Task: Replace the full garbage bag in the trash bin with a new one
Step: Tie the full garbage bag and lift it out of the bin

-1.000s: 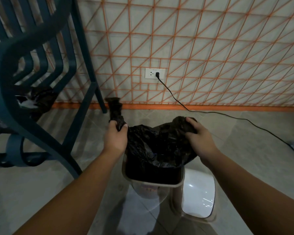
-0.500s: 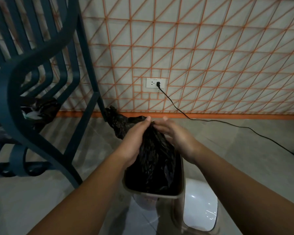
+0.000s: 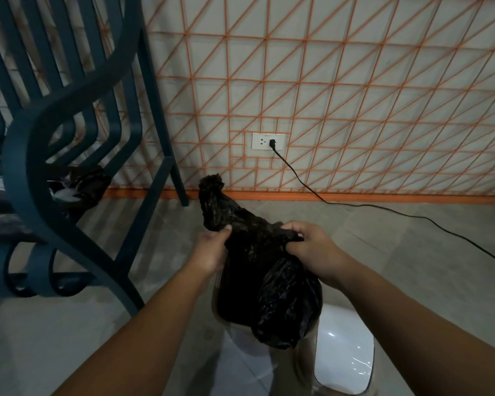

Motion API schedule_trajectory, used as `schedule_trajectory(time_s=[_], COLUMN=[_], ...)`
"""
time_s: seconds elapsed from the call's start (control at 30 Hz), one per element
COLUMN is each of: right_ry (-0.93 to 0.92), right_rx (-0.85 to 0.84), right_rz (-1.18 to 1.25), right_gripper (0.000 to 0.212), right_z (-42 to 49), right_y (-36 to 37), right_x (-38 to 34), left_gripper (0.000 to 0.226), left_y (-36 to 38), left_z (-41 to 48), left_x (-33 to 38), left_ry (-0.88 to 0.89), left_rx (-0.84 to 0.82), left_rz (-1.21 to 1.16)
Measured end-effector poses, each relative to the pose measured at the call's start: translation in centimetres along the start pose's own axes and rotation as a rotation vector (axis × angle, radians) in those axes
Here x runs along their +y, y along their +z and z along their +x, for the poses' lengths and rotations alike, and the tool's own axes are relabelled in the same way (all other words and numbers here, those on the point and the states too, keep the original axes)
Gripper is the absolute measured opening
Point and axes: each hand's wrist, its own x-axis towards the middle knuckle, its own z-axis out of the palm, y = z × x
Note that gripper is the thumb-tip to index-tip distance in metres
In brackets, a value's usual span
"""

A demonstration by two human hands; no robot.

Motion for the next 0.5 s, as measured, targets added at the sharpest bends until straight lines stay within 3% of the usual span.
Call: schedule_trajectory(time_s=[0.13,0.33,0.5], right_ry=[0.048,0.057,0.04], right_rx=[-0.103,-0.244,-0.231], right_rz=[-0.008,-0.057,-0.09], right_gripper=[0.042,0.046,0.045], right_z=[-0.3,-0.7,-0.7], right_y=[-0.5,0.2,0.6], right_x=[0.2,0.1,0.1], left_gripper=[0.082,0.079,0.05], left_y=[-1.3,-0.5,-0.5], left_z=[1.1,1.6,1.4], left_x=[-2.1,-1.3,-1.2], left_ry=[-0.195,-0.045,0.011], left_rx=[-0.093,-0.148,-0.194], left_rz=[-0.043,-0.297,-0.1])
